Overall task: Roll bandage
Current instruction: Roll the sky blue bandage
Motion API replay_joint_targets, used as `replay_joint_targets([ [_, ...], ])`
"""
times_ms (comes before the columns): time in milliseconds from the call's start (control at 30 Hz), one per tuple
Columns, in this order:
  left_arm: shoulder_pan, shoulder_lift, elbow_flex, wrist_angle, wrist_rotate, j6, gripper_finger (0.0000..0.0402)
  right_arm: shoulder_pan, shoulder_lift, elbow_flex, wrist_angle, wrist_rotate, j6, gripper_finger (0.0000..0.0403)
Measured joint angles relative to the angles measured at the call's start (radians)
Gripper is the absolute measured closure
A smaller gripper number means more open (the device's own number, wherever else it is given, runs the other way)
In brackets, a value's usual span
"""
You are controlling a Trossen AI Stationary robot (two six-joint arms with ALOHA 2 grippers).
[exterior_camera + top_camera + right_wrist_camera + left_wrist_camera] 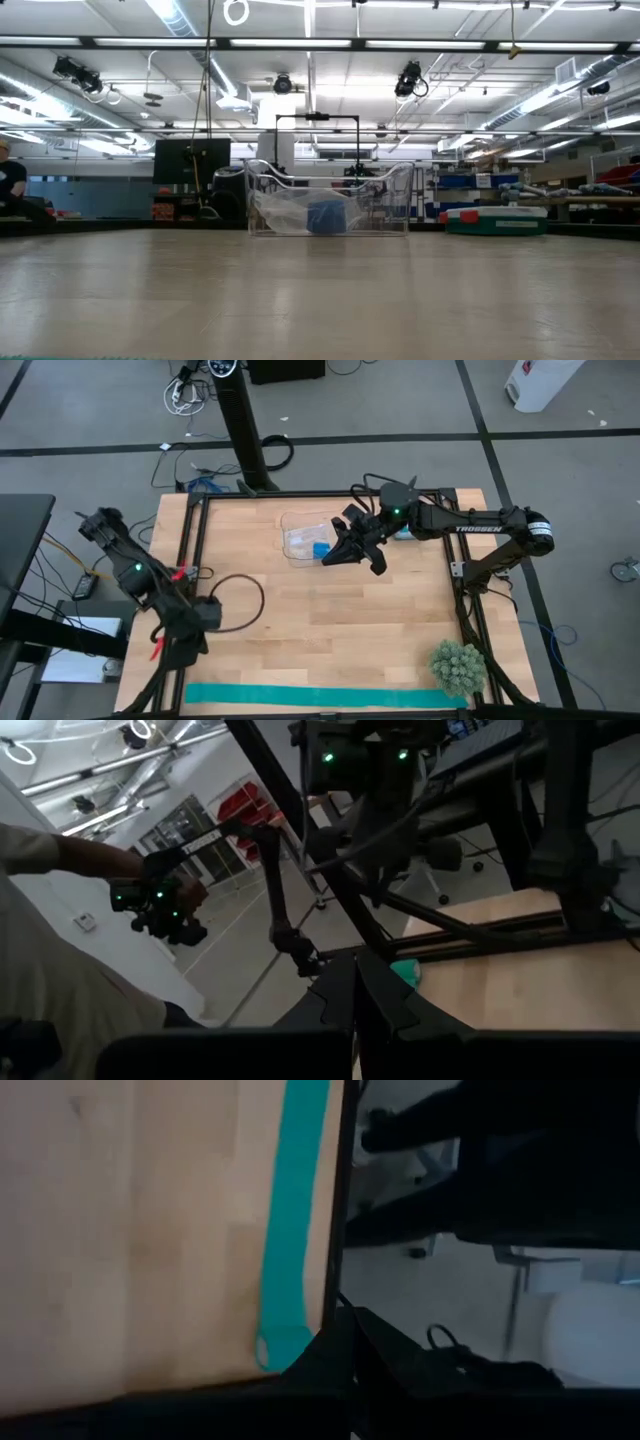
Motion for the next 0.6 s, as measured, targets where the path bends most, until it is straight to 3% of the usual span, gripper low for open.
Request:
replay_joint_targets([
  [400,-0.162,0.0,-0.224,0.222,0.028,-0.279,0.0382,0.0,0.0,0.0,-0.007,0.002,-0.001,0.0403],
  [600,-0.231,0.005,-0.34,0.41,0.029,-0.41,0.0382,0.0,0.0,0.0,-0.006,0.002,-0.001,0.0403],
])
